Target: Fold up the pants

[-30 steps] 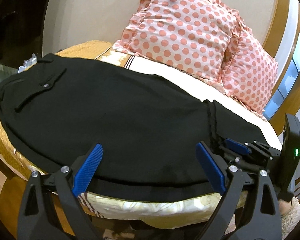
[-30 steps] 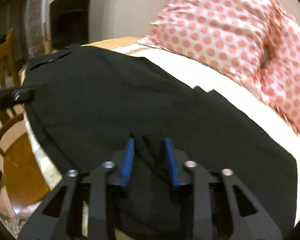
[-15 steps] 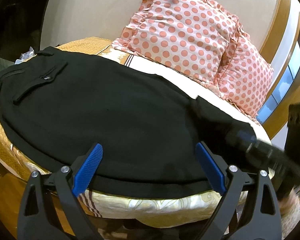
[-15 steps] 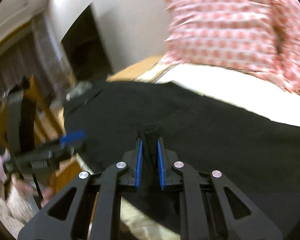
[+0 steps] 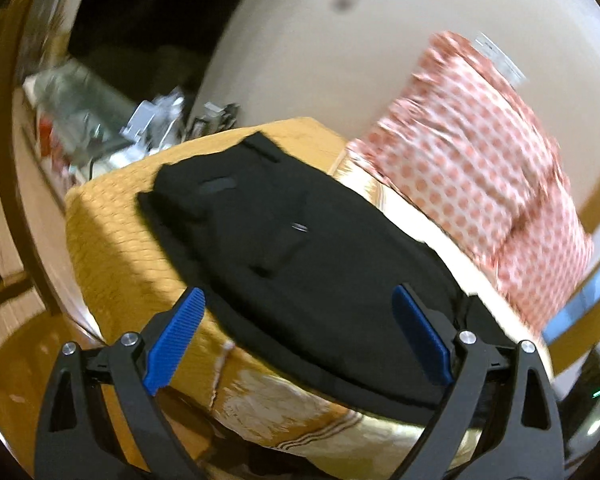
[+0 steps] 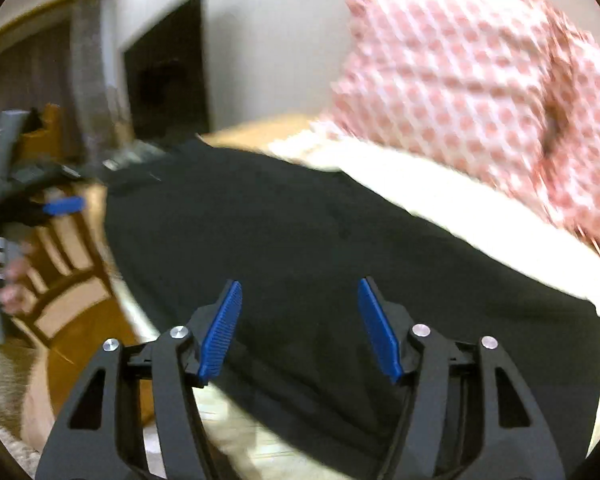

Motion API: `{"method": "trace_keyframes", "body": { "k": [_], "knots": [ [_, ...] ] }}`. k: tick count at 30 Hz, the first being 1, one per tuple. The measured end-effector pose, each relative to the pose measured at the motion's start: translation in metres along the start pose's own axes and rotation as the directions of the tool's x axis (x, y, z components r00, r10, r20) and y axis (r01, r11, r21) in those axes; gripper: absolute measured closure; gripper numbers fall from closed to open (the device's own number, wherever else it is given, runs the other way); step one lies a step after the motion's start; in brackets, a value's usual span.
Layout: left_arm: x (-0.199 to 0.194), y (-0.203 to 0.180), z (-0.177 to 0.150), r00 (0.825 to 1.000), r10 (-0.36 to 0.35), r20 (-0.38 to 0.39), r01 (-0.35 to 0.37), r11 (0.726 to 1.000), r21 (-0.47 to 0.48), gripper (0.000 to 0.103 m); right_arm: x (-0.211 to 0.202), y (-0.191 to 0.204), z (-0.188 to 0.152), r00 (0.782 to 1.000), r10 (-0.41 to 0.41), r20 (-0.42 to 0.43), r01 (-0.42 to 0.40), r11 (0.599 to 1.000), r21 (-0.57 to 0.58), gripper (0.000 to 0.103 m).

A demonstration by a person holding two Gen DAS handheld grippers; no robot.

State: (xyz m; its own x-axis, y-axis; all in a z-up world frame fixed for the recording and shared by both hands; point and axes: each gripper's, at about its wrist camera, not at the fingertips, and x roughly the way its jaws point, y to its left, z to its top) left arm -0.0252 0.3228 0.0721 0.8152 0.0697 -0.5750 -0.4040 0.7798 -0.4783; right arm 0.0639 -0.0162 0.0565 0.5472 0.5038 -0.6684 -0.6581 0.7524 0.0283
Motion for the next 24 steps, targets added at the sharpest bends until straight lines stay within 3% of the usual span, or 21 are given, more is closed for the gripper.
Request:
{"method": "trace_keyframes", "body": {
  "k": [1, 2, 6, 11, 17, 24],
  "knots": [
    [0.002, 0.007, 0.004, 1.0, -0.003, -0.008, 0.003, 1.0, -0.028, 0.008, 0.013, 0.0, -0.005, 0.997, 0.001, -0.072, -0.002, 1.0, -0.007, 0.041],
    [0.003, 0.011, 0.006, 1.0, -0.006, -0.013, 0.005, 0.999, -0.04, 0.008, 0.017, 0.0, -0.01, 0.996, 0.029, -0.084, -0.029, 1.0, -0.001, 0.041],
    [0.016, 0.025, 0.021, 0.999, 0.002, -0.049, -0.007, 0.994, -0.106, 0.008, 0.012, -0.003, -0.01, 0.994, 0.058, -0.092, -0.056, 0.998, 0.021, 0.037],
    [0.031, 0.04, 0.028, 0.994, -0.039, -0.104, 0.019, 0.981, -0.191, 0.009, 0.012, -0.005, -0.015, 0.993, 0.086, -0.086, -0.081, 0.995, 0.063, 0.036],
    [0.032, 0.043, 0.029, 0.996, -0.019, -0.085, 0.002, 0.979, -0.203, 0.009, 0.015, -0.009, -0.012, 0.992, 0.093, -0.081, -0.088, 0.994, 0.065, 0.035],
    [0.037, 0.03, 0.019, 0.985, -0.118, -0.123, 0.087, 0.968, -0.234, 0.009, 0.017, -0.01, -0.013, 0.992, 0.1, -0.071, -0.095, 0.993, 0.069, 0.032]
  ]
}}
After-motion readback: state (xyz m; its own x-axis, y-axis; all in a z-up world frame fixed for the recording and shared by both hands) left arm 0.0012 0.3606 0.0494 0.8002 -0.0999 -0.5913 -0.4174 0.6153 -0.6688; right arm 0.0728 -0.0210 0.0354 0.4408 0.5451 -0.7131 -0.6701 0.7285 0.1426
